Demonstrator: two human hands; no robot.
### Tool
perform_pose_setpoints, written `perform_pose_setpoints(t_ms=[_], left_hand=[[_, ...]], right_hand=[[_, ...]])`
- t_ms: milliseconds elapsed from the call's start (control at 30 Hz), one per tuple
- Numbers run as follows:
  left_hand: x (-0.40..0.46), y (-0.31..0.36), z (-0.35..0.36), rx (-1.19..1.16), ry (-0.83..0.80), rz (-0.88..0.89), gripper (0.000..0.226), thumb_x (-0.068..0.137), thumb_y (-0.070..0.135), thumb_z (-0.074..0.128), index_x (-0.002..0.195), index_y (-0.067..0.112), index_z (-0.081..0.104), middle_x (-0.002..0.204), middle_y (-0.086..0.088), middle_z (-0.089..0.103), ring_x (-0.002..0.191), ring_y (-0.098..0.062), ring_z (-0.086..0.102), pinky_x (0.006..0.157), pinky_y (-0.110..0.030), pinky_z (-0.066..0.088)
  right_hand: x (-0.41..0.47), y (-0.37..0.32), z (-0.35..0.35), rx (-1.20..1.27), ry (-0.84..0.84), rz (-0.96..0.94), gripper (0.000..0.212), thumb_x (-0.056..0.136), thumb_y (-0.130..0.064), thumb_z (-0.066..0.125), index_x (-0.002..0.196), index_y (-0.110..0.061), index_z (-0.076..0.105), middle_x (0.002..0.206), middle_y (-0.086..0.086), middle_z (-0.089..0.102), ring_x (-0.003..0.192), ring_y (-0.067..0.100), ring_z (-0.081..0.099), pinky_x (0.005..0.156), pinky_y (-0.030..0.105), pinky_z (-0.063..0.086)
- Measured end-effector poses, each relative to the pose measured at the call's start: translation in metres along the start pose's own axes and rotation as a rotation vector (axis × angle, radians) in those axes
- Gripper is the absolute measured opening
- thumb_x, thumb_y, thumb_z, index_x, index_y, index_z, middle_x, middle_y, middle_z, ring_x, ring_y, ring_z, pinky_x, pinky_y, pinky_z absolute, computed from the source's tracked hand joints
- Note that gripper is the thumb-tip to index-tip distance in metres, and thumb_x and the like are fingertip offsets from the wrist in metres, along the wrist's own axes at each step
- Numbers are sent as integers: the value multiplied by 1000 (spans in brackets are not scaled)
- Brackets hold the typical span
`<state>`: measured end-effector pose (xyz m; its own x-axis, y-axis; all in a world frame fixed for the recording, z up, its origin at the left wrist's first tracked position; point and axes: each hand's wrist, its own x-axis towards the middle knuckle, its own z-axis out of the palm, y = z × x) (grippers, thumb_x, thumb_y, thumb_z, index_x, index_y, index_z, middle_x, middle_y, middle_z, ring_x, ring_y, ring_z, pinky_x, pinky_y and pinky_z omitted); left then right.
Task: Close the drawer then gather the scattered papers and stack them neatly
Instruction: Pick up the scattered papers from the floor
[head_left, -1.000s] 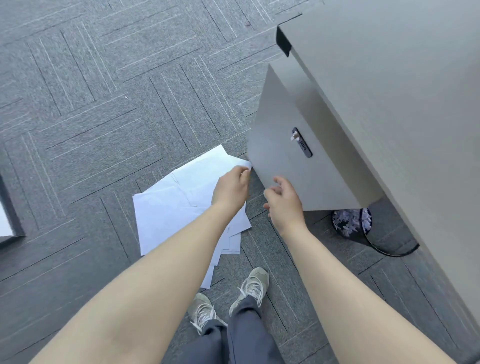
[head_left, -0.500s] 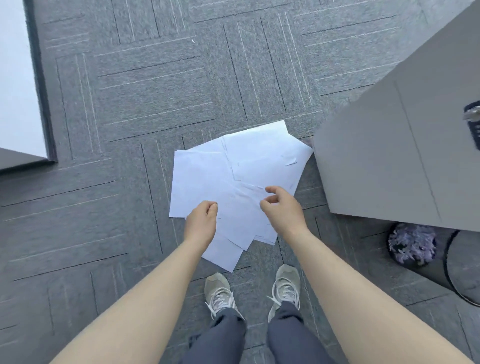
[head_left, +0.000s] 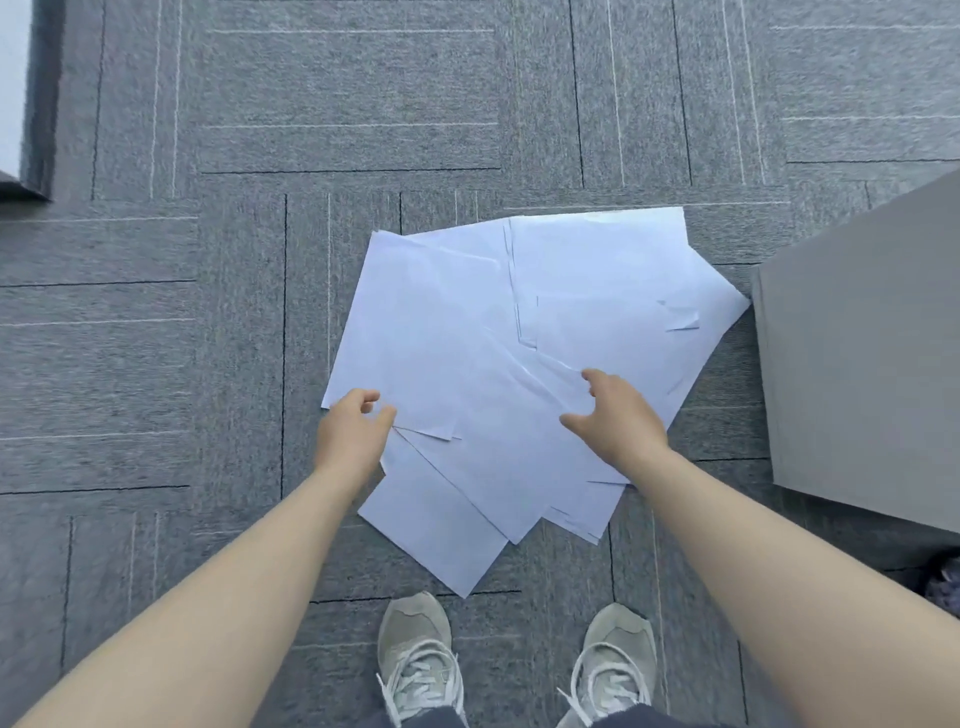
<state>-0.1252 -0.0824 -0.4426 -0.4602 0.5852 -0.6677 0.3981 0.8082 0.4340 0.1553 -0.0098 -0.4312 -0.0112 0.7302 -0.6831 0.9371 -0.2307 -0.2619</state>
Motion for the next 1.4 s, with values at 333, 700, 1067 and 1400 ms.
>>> perform_pose_setpoints(t_ms=[333,700,1067,1400], left_hand=[[108,-32,40,159,163,-22,53,82,47,59,129,22,53,136,-8,48,114,-30,55,91,-40,43],[156,-34,50,259,356,-123,82,69,53,74,129,5,46,135,-17,42,127,-37,39,96,-50,38],[181,-35,36,291,268,-100,72,64,53,79,117,12,54,129,-18,54,121,-38,49,96,-48,39],[153,-45,42,-432,229,136,12,80,13,72,87,9,63,82,-1,65,68,-15,57,57,-23,44]], right_hand=[[102,3,56,-314,10,-120,74,82,-54,65,141,-20,37,135,5,43,126,28,39,81,39,43],[136,-5,83,-482,81,-101,82,67,-73,67,127,-26,34,110,6,51,109,29,44,83,40,35],[139,-5,91,-264,-23,-174,28,79,-35,65,68,-19,44,83,-1,44,84,24,51,60,32,33],[150,2,65,671,-19,-118,17,82,-1,64,92,-13,71,88,10,75,74,27,72,79,45,58]])
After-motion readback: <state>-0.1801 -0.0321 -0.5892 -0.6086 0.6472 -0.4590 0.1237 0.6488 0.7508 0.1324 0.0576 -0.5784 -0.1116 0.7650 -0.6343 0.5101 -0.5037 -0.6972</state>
